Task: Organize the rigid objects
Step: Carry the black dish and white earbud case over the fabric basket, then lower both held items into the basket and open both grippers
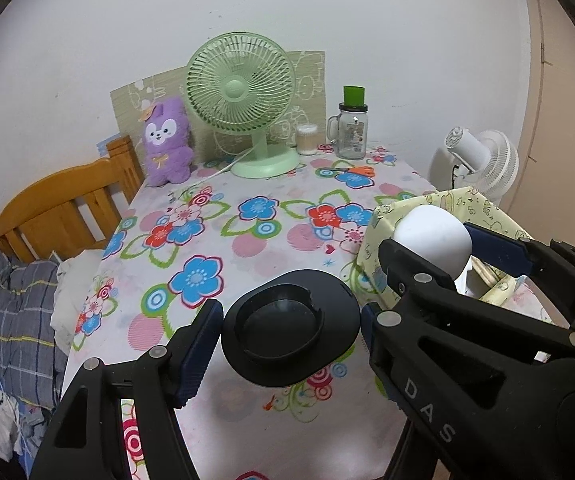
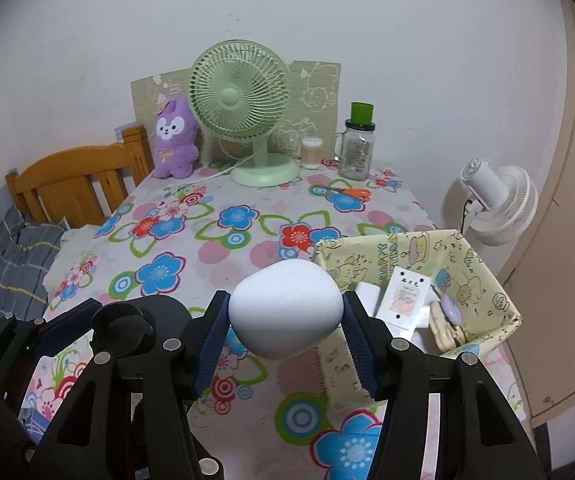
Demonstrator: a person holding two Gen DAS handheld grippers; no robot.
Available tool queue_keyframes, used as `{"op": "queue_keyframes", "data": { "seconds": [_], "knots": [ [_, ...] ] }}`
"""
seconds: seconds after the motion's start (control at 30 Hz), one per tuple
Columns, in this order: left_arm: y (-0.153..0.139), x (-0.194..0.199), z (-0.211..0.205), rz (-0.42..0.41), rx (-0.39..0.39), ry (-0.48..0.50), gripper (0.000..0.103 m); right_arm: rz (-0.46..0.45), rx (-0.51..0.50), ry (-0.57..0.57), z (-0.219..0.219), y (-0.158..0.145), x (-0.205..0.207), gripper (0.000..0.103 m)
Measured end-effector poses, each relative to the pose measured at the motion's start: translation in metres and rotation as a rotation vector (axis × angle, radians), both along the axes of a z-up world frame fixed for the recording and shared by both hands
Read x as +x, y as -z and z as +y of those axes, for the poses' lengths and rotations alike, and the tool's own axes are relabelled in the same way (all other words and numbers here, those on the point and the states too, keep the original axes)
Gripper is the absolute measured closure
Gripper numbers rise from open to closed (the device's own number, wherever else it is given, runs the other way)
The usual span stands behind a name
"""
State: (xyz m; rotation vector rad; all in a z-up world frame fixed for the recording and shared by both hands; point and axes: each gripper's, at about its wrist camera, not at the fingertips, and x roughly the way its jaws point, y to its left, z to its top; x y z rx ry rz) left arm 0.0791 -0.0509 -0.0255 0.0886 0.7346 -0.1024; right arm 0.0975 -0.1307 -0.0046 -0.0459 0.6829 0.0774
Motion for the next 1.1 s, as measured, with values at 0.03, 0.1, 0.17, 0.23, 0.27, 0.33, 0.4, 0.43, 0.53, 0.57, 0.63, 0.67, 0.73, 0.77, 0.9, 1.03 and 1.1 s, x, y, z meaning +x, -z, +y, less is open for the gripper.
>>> {"op": "queue_keyframes", "data": {
  "seconds": [0.03,0.1,0.17,0.23,0.27,0.33,0.4,0.43,0.53,0.57,0.63,0.67,0.73,0.77,0.9,1.03,1.1],
  "knots": [
    [0.000,0.001,-0.002,0.000,0.000,0.003,0.030,0.001,0.000,0.002,-0.002,0.000,0.001,0.044],
    [-0.002,0.003,-0.005,-0.002,0.001,0.008,0.030,0.002,0.002,0.005,-0.006,-0.001,0.004,0.044],
    [-0.003,0.006,-0.010,-0.004,0.002,0.012,0.030,0.003,0.004,0.009,-0.010,-0.002,0.006,0.044],
    [-0.003,0.008,-0.013,-0.003,0.002,0.016,0.030,0.003,0.004,0.012,-0.014,-0.003,0.008,0.044],
    [-0.004,0.010,-0.016,-0.003,0.003,0.019,0.030,0.003,0.005,0.014,-0.016,-0.003,0.009,0.044],
    [-0.004,0.012,-0.020,-0.002,0.003,0.024,0.030,0.004,0.006,0.018,-0.020,-0.004,0.011,0.044],
    [-0.004,0.014,-0.024,-0.002,0.003,0.031,0.030,0.005,0.007,0.021,-0.024,-0.004,0.014,0.044],
    [-0.004,0.015,-0.026,-0.002,0.002,0.035,0.030,0.005,0.007,0.022,-0.026,-0.004,0.014,0.044],
    [-0.004,0.018,-0.032,0.002,0.002,0.043,0.030,0.006,0.007,0.025,-0.031,-0.004,0.017,0.044],
    [-0.004,0.019,-0.036,0.003,0.004,0.047,0.030,0.007,0.008,0.027,-0.034,-0.004,0.018,0.044],
    [-0.004,0.021,-0.040,0.004,0.006,0.053,0.030,0.009,0.013,0.032,-0.040,-0.004,0.021,0.044],
    [-0.004,0.023,-0.043,0.006,0.007,0.057,0.030,0.010,0.014,0.034,-0.044,-0.004,0.022,0.044],
    [-0.004,0.025,-0.048,0.008,0.008,0.064,0.030,0.012,0.015,0.039,-0.049,-0.004,0.024,0.044],
    [-0.003,0.027,-0.051,0.011,0.010,0.069,0.030,0.014,0.016,0.042,-0.053,-0.003,0.025,0.044],
    [-0.002,0.031,-0.062,0.016,0.018,0.084,0.030,0.020,0.021,0.055,-0.064,-0.002,0.029,0.044],
    [-0.001,0.036,-0.075,0.021,0.024,0.104,0.030,0.025,0.023,0.072,-0.076,0.000,0.032,0.044],
    [0.000,0.038,-0.083,0.025,0.027,0.116,0.030,0.028,0.024,0.082,-0.083,0.001,0.033,0.044]
  ]
}}
